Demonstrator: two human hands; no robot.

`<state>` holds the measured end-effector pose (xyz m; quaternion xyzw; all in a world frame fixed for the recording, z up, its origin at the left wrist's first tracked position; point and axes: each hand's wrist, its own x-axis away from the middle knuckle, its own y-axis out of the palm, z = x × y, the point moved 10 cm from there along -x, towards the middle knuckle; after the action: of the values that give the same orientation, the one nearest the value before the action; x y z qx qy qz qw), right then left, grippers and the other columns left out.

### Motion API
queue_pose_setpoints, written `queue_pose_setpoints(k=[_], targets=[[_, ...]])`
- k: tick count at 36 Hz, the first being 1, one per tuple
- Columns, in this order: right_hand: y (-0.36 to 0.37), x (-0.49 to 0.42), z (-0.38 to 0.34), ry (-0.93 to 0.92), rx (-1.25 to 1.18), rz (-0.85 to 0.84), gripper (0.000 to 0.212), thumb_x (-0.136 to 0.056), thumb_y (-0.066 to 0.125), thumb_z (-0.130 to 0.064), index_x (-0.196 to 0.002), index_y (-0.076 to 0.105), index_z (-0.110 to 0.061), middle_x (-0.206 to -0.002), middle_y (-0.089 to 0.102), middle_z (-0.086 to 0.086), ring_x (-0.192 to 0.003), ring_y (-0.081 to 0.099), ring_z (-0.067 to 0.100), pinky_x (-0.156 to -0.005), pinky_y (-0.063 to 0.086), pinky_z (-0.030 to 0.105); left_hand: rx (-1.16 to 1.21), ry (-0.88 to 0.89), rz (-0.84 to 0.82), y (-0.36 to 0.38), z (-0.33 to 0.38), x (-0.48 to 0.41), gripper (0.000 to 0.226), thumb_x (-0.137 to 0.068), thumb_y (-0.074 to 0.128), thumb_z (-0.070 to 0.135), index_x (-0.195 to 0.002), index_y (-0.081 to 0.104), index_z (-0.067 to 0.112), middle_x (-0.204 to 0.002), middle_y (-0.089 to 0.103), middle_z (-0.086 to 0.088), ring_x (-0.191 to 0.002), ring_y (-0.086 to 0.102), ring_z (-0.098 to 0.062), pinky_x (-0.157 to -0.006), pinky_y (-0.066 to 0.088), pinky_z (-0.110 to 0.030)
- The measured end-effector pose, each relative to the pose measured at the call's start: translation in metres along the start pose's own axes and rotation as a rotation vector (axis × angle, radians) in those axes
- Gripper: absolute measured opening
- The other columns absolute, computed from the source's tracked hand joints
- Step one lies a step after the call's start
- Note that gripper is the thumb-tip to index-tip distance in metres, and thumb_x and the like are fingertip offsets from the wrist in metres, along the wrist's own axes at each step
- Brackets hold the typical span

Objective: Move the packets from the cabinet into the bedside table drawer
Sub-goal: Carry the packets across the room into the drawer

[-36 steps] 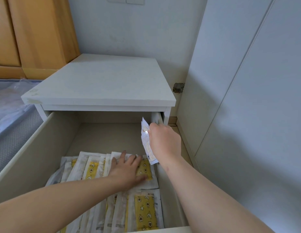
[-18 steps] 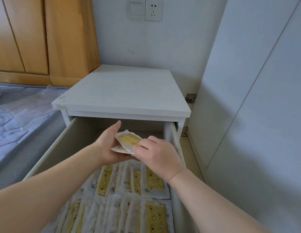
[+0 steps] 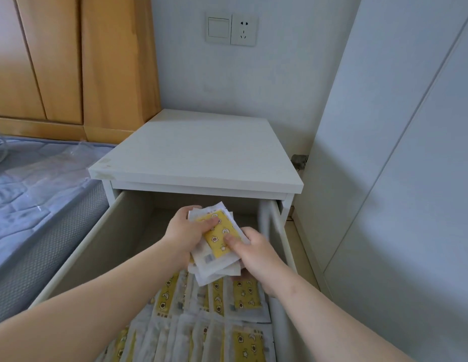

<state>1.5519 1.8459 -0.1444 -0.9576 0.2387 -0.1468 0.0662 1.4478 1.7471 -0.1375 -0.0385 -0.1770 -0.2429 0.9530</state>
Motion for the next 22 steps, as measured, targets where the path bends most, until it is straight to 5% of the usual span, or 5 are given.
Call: queue_pose_setpoints(k=[4, 9, 12, 16, 22], targets=[[0.002, -0.002, 0.003, 0.033, -0.036, -0.009, 0.01, -0.094, 0.056, -0.024, -0.099, 0.061, -0.017, -0.104, 0.067, 0.007, -0.088, 0.066, 0.022, -0.056, 0.055, 0.025, 0.073, 0.025, 0.126, -0.007, -0.004, 0.0, 0.055, -0.08, 0.074, 0.019, -0.123, 0.041, 0.019, -0.098, 0.061, -0.003, -0.08, 0.065, -0.021, -0.063, 0.056, -0.038], [-0.014, -0.007, 0.014, 0.114, -0.117, 0.101, 0.008, -0.095, 0.053, -0.018, -0.101, 0.057, -0.014, -0.106, 0.065, 0.01, -0.095, 0.065, 0.027, -0.079, 0.058, 0.042, 0.152, -0.128, -0.083, 0.013, -0.013, -0.003, 0.046, -0.093, 0.048, -0.003, -0.135, 0.036, 0.012, -0.112, 0.057, -0.013, -0.092, 0.06, -0.032, -0.071, 0.054, -0.049], [-0.014, -0.005, 0.016, 0.146, 0.006, 0.083, 0.007, -0.095, 0.053, -0.019, -0.102, 0.054, -0.018, -0.102, 0.063, 0.003, -0.095, 0.063, 0.022, -0.079, 0.057, 0.033, 0.072, -0.099, -0.114, 0.013, -0.014, -0.006, 0.053, -0.088, 0.042, -0.016, -0.132, 0.038, 0.014, -0.119, 0.057, -0.017, -0.103, 0.059, -0.038, -0.082, 0.051, -0.056], [-0.012, -0.003, 0.022, 0.212, 0.105, 0.053, 0.004, -0.09, 0.055, -0.023, -0.092, 0.053, -0.021, -0.095, 0.06, 0.001, -0.084, 0.057, 0.015, -0.077, 0.048, 0.03, -0.007, -0.116, -0.083, 0.006, -0.021, -0.008, 0.062, -0.086, 0.05, -0.017, -0.132, 0.041, 0.022, -0.11, 0.058, -0.014, -0.096, 0.062, -0.038, -0.074, 0.053, -0.057], [-0.022, -0.007, 0.018, 0.151, 0.372, 0.152, 0.044, -0.096, 0.048, -0.021, -0.138, 0.032, -0.016, -0.11, 0.05, 0.0, -0.087, 0.053, 0.014, -0.071, 0.044, 0.023, -0.23, -0.081, -0.103, 0.024, -0.036, -0.008, 0.062, -0.082, 0.059, -0.012, -0.128, 0.044, 0.026, -0.1, 0.053, -0.007, -0.085, 0.062, -0.032, -0.074, 0.056, -0.051]])
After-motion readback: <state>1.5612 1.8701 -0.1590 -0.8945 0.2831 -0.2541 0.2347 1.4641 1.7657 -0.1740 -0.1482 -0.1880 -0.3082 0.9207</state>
